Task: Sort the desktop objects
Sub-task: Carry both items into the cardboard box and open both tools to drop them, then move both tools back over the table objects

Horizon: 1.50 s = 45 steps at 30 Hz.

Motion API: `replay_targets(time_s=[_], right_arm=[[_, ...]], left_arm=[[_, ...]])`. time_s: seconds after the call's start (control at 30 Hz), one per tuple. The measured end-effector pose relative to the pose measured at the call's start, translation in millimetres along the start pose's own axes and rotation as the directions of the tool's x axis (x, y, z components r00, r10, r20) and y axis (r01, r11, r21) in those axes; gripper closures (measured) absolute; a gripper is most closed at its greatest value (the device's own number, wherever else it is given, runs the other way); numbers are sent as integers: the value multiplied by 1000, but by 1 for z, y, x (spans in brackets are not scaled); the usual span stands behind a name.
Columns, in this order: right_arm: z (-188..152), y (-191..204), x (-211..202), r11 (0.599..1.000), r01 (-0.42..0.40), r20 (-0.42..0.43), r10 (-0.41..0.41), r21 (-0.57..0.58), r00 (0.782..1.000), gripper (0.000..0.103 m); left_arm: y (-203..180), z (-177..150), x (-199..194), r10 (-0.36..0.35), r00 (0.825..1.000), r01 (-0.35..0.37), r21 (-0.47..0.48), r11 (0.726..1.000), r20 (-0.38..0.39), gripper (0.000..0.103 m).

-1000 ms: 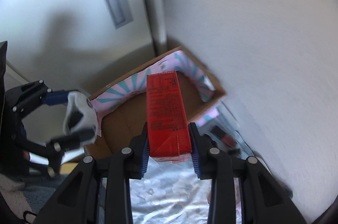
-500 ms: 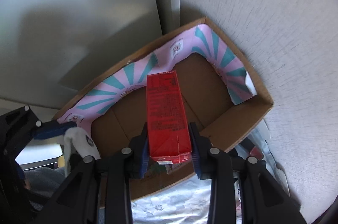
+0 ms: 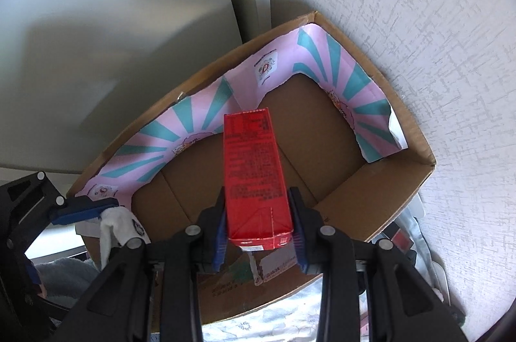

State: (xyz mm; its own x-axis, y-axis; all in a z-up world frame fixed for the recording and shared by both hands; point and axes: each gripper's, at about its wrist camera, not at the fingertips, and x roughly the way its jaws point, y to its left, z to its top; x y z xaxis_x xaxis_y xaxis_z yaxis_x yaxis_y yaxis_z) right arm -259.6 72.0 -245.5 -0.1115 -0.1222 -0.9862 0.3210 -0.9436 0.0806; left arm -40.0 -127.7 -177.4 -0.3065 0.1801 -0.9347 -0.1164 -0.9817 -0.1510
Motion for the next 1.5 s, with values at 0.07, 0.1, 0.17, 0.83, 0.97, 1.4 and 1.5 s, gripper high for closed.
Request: replay_targets(time_s=[0.07,0.1,0.17,0.83,0.97,1.4,1.5], right_arm=[[2,0,0,1000,-11,-1,11,4,1000,71],[3,2,1,1000,-18,-6,18,1,1000,70],[5,3,3,1000,-28,-25,28,2,999,50],[-11,-25,-42,982,-94,117,75,163,990,0],[-19,-24,-51,982,-113,152,91,148,984,0],[-73,-57,-71,970,112,56,-127,217,990,0],[-104,-68,-85,963,138,72,-158,230,985,0]], left_arm=[[-1,0,-1,-13,1000,13,1,1000,-1,39],[-2,1,-1,-20,1000,20,7,1000,4,29],[-3,1,-5,-11,1000,11,7,1000,15,1],[-9,-16,-12,77,984,-83,29,996,159,0],[0,-18,-24,52,985,-55,14,998,165,0],[-11,-12,-55,59,982,-66,31,997,182,0],[-20,-6,-62,25,979,-33,39,999,201,0]])
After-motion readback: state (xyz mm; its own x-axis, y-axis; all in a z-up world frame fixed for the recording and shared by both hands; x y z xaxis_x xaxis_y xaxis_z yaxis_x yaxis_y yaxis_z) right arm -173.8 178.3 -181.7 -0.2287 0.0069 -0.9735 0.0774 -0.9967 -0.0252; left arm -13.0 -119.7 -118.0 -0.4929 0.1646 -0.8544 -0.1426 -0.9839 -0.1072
